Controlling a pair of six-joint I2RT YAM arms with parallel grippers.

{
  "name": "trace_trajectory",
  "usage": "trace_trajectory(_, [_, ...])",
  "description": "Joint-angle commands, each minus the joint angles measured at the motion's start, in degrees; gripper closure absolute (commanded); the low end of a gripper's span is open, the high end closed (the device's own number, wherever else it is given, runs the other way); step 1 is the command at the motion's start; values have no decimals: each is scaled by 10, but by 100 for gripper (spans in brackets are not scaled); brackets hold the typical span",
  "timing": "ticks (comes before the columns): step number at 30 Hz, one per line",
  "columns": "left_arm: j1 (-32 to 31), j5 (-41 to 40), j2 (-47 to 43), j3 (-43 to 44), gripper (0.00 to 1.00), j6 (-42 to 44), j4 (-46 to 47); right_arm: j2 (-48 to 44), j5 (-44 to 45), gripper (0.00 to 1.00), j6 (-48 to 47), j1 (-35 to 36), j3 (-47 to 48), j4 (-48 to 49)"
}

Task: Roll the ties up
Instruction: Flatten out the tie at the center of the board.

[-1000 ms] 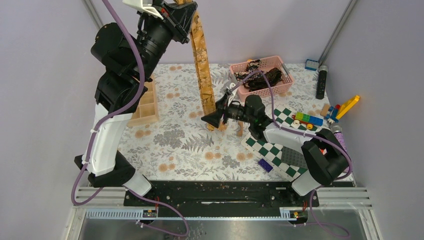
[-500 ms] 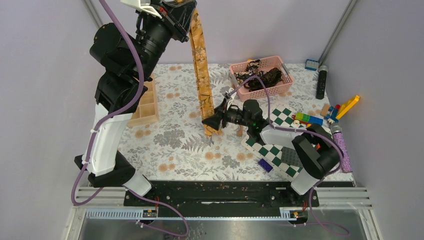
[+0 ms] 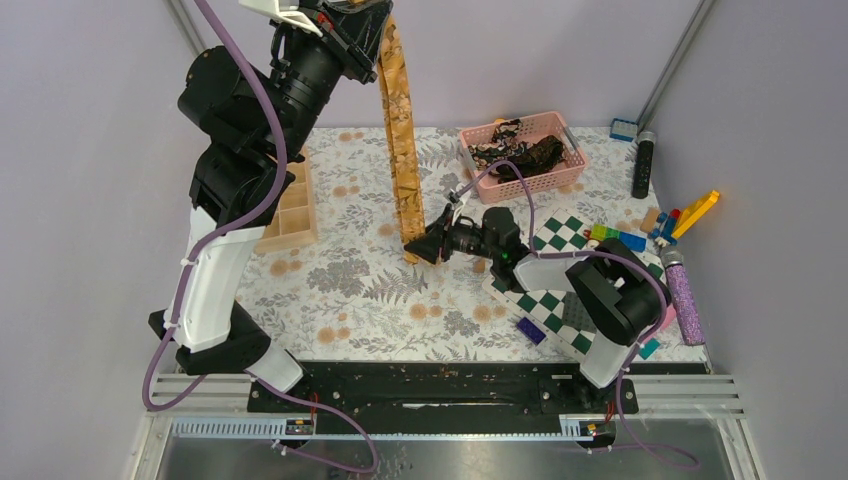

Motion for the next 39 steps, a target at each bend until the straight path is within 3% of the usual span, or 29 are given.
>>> trace_trajectory(1, [-2,1,-17,21,100,5,36,12,16,53,-3,11,10,39])
trace_trajectory(12, [-2,-1,-19,20,100,7,38,39,21,62,-3,20,16,44])
trace_trajectory(14, [-3,-3,-19,18,100,8,39,36,19,70,-5,19,14,41])
trace_trajectory(18, [-1,-5,-23,10,100,11,39,19,3,96,-25,20,17,-25])
trace_trajectory(21, [0,-33,-25,-3,100,17,42,-26,-25,100,-61,20,20,-114])
trace_trajectory(23, [8,-49,-26,-8,100,23,40,-69,-74,100,-109,17,39,-230])
trace_trajectory(25, [23,-67,-28,-14,100,26,33,-110,-97,100,-189,10,113,-444])
trace_trajectory(27, [42,-82,-33,-30,100,18,31,-121,-71,100,-267,6,198,-685])
trace_trajectory(30, [79,-96,-54,-86,100,-11,42,-126,-29,100,-328,-5,286,-943])
trace_trajectory(34, [110,-127,-94,-190,100,-29,96,-145,11,100,-356,-33,336,-1131])
trace_trajectory(39, [128,-171,-148,-332,100,-57,178,-152,92,100,-387,-86,364,-1284])
